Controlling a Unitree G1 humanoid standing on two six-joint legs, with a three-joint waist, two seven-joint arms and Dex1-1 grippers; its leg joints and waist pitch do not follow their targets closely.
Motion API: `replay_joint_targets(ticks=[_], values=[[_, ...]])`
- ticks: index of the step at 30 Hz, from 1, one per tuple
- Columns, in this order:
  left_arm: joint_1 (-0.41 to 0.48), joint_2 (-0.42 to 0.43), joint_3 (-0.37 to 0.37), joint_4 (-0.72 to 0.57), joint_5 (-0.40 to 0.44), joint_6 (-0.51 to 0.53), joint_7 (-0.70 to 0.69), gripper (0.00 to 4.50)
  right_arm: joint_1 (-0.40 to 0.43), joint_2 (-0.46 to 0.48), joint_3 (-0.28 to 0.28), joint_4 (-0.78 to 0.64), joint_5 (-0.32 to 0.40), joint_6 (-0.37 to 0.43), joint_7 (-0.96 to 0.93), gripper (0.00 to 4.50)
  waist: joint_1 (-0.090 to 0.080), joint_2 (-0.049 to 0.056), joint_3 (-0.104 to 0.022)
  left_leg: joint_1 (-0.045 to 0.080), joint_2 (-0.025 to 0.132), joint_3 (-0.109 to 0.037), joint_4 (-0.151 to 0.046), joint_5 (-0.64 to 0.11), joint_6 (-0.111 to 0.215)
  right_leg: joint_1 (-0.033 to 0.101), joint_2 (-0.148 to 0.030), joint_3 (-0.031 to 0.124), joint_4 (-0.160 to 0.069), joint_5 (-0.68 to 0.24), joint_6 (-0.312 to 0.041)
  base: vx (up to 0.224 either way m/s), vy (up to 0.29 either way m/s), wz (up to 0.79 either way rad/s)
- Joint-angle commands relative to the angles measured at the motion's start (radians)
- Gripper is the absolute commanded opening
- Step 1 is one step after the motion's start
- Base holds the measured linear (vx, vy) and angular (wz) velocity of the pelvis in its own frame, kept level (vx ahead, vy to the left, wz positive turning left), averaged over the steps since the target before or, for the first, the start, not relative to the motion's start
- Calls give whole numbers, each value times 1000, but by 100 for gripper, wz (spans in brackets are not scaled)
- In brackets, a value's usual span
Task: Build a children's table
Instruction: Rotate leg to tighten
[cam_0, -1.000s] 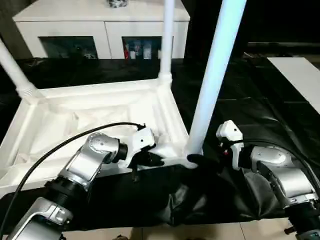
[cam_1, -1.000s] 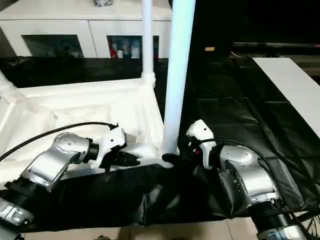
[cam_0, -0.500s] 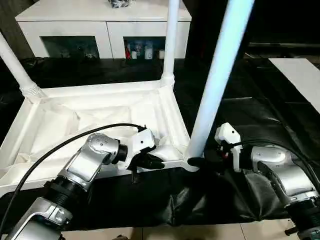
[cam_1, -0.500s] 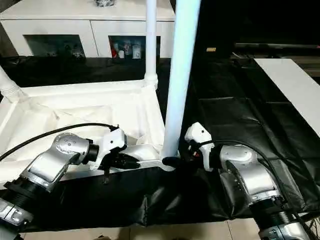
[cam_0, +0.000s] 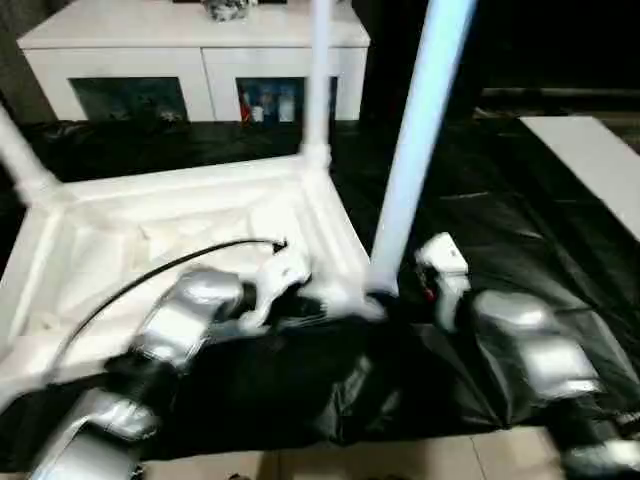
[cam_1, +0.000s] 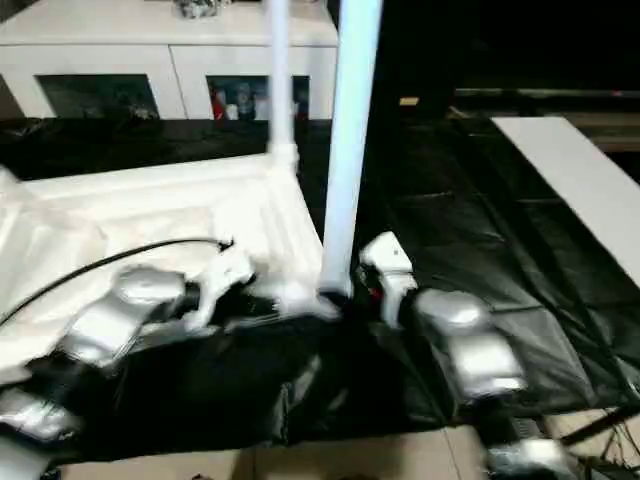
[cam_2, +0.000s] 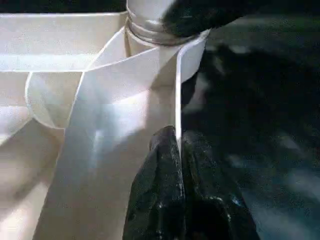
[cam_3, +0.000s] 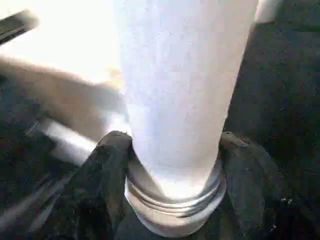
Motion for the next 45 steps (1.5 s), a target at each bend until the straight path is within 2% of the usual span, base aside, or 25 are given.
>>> replay_joint_targets(ticks=[1, 3, 4, 5, 10, 12, 14, 16, 18, 21, 23, 25, 26, 27, 29, 30, 31, 34, 35, 37, 41, 42, 43, 44, 45], values=[[-27, -63, -8, 35, 10, 2, 93, 0, -10, 32, -56, 84, -46, 67, -210, 247, -3, -3, -54, 14, 39, -25, -84, -375, -23, 31, -51, 28, -84, -515, -146, 0, 0, 0], [-43, -98, 0, 63, 15, -10, 149, 0, -20, 65, -78, 102, -49, 72, -293, 247, -8, -3, -53, 18, 38, -24, -83, -393, -23, 25, -50, 28, -91, -522, -139, 0, 0, 0], [-67, -152, 7, 106, 29, -38, 231, 0, -37, 123, -122, 130, -45, 63, -425, 247, -13, 2, -54, 13, 36, -25, -83, -395, -22, 26, -49, 28, -91, -520, -133, 0, 0, 0], [-76, -170, 9, 121, 35, -48, 258, 0, -44, 144, -139, 141, -40, 56, -468, 247, -14, -2, -56, 19, 35, -25, -81, -404, -22, 22, -49, 26, -96, -533, -126, 0, 0, 0], [-100, -197, -11, 161, 64, -108, 254, 0, -71, 201, -183, 155, -19, -15, -537, 246, -12, 1, -56, 15, 34, -23, -82, -402, -2, 20, -50, 27, -101, -525, -112, 0, 0, 0], [-95, -181, -20, 166, 74, -126, 238, 0, -63, 192, -169, 118, -24, -58, -496, 245, -9, 3, -58, 13, 35, -23, -84, -396, 2, 23, -50, 29, -96, -492, -122, 0, 0, 0], [-93, -174, -20, 175, 78, -138, 236, 0, -52, 180, -153, 90, -35, -82, -473, 298, -8, 1, -59, 8, 37, -23, -85, -379, 7, 27, -50, 30, -90, -450, -135, 0, 0, 0], [-90, -167, -15, 184, 80, -149, 234, 0, -33, 165, -141, 52, -29, -98, -432, 308, -1, 0, -59, 9, 39, -16, -83, -347, 20, 27, -49, 35, -86, -398, -156, 0, 0, 0], [-85, -158, -11, 187, 83, -163, 230, 0, -14, 136, -124, 23, -21, -92, -371, 345, 5, -3, -60, 0, 37, -15, -83, -303, 37, 37, -51, 35, -80, -376, -166, 0, 0, 0], [-79, -147, -12, 190, 87, -180, 208, 0, 15, 65, -96, -11, -56, -88, -315, 352, 14, -7, -61, 2, 39, -11, -80, -261, 50, 38, -51, 38, -78, -356, -166, 0, 0, 0], [-78, -137, -18, 194, 89, -197, 192, 0, 38, 18, -81, -40, -47, -86, -234, 352, 24, -8, -61, 3, 38, -9, -78, -248, 64, 40, -52, 38, -79, -357, -163, 0, 0, 0], [-76, -119, -35, 202, 85, -251, 133, 0, 112, -91, -57, -131, 4, -81, -34, 352, 25, -7, -61, -1, 39, -10, -79, -237, 70, 44, -52, 37, -78, -357, -162, 0, 0, 0], [-75, -115, -39, 204, 82, -261, 115, 0, 136, -124, -48, -159, 14, -82, 21, 352, 28, -7, -61, 0, 39, -10, -78, -238, 78, 46, -51, 36, -80, -354, -160, 0, 0, 0], [-74, -105, -55, 205, 83, -300, 75, 0, 177, -174, -35, -202, 33, -80, 102, 352, 37, 0, -60, 7, 46, -9, -77, -240, 89, 41, -51, 41, -79, -333, -161, 0, 0, 0], [-78, -106, -69, 211, 51, -373, -40, 0, 284, -292, -33, -298, 94, -53, 270, 352, 47, -1, -61, -3, 45, -11, -75, -222, 121, 53, -52, 40, -76, -282, -175, 0, 0, 0], [-85, -112, -66, 217, 44, -389, -54, 0, 302, -311, -36, -313, 106, -48, 291, 352, 46, -2, -63, 1, 48, -10, -75, -219, 130, 48, -53, 41, -72, -266, -193, 0, 0, 0], [-93, -116, -67, 226, 47, -406, -51, 0, 311, -317, -39, -323, 117, -41, 298, 352, 45, 7, -64, -3, 47, -12, -75, -216, 128, 50, -53, 38, -69, -261, -201, 0, 0, 0], [-117, -136, -63, 248, 43, -441, -58, 0, 329, -326, -30, -354, 129, -33, 315, 352, 43, 4, -64, 0, 47, -10, -75, -236, 120, 46, -53, 35, -74, -292, -208, 0, 0, 0], [-144, -161, -52, 269, 35, -472, -47, 0, 329, -313, -11, -374, 122, -27, 307, 352, 47, 10, -62, 10, 48, -7, -74, -261, 108, 36, -52, 38, -81, -331, -206, 0, 0, 0], [-170, -181, -46, 290, 43, -499, -7, 0, 318, -291, 11, -380, 111, -22, 290, 352, 51, 9, -63, 13, 49, -6, -75, -270, 96, 35, -52, 39, -81, -348, -204, 0, 0, 0], [-215, -202, -23, 357, 91, -538, 112, 0, 299, -266, 47, -394, 94, -15, 284, 352, 59, 9, -66, 2, 51, -8, -76, -240, 95, 39, -53, 38, -75, -320, -191, 0, 0, 0], [-218, -203, -20, 361, 93, -537, 120, 0, 296, -263, 51, -393, 89, -16, 281, 352, 60, 5, -67, 0, 49, -8, -75, -234, 96, 40, -54, 38, -73, -314, -189, 0, 0, 0], [-220, -204, -11, 366, 91, -523, 124, 0, 289, -254, 56, -391, 84, -14, 280, 352, 60, 8, -66, -4, 49, -10, -76, -229, 96, 42, -57, 37, -72, -312, -187, 0, 0, 0], [-222, -201, -2, 369, 88, -516, 124, 28, 282, -247, 64, -391, 79, -13, 278, 354, 60, -1, -66, -6, 48, -10, -76, -226, 97, 42, -56, 36, -72, -317, -182, 0, 0, 0], [-213, -195, 19, 349, 58, -480, 95, 44, 268, -234, 67, -381, 72, -14, 267, 353, 60, 3, -66, -4, 48, -9, -76, -223, 97, 40, -58, 37, -71, -319, -184, 0, 0, 0]])
